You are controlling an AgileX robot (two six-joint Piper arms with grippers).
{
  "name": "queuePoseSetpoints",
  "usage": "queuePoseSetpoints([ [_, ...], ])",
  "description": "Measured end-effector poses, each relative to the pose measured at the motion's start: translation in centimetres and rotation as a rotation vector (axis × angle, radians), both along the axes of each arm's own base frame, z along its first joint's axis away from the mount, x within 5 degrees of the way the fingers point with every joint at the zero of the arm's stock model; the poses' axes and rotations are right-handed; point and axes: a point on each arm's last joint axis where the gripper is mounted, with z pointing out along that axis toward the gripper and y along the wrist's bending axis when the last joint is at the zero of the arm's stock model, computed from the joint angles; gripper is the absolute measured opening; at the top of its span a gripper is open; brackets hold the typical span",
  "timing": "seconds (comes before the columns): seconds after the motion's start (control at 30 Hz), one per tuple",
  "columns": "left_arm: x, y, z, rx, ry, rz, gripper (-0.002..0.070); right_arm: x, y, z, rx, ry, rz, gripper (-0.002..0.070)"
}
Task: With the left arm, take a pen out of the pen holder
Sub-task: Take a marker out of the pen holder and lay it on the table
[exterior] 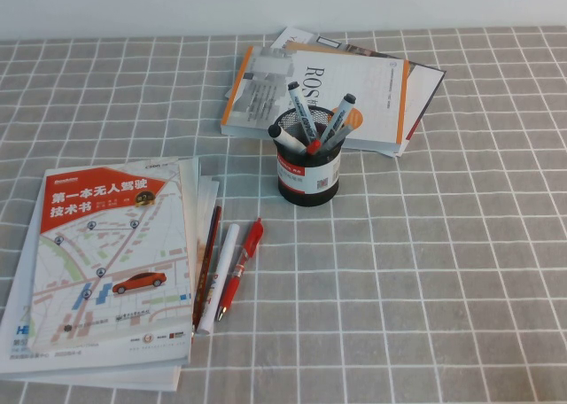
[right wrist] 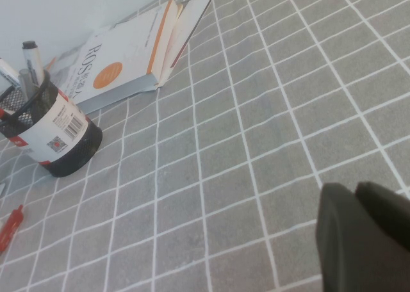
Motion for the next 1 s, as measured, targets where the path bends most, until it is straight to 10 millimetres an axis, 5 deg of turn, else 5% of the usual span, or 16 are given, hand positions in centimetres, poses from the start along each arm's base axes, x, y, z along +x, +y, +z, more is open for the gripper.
queuePoseSetpoints([
  [0.07,-0.3,-0.6,0.6,0.105,0.024,-0.078,-0.0003,0.0,0.0,0.0,0.0,0.0,0.0,-0.0013],
  [0.23,-0.5,-1.3,5.9,0.364,-0.026,-0.177,-0.0003,0.0,0.0,0.0,0.0,0.0,0.0,-0.0013],
  [0.43,1.8,-2.0,11.0,0.566,0.019,-0.303,-0.0003,0.0,0.0,0.0,0.0,0.0,0.0,-0.0013],
  [0.73,8.1,-3.7,16.2,0.639,0.1,-0.591,-0.0003,0.0,0.0,0.0,0.0,0.0,0.0,-0.0013],
  [1.0,15.8,-4.9,20.5,0.706,0.23,-0.751,-0.0003,0.0,0.0,0.0,0.0,0.0,0.0,-0.0013],
])
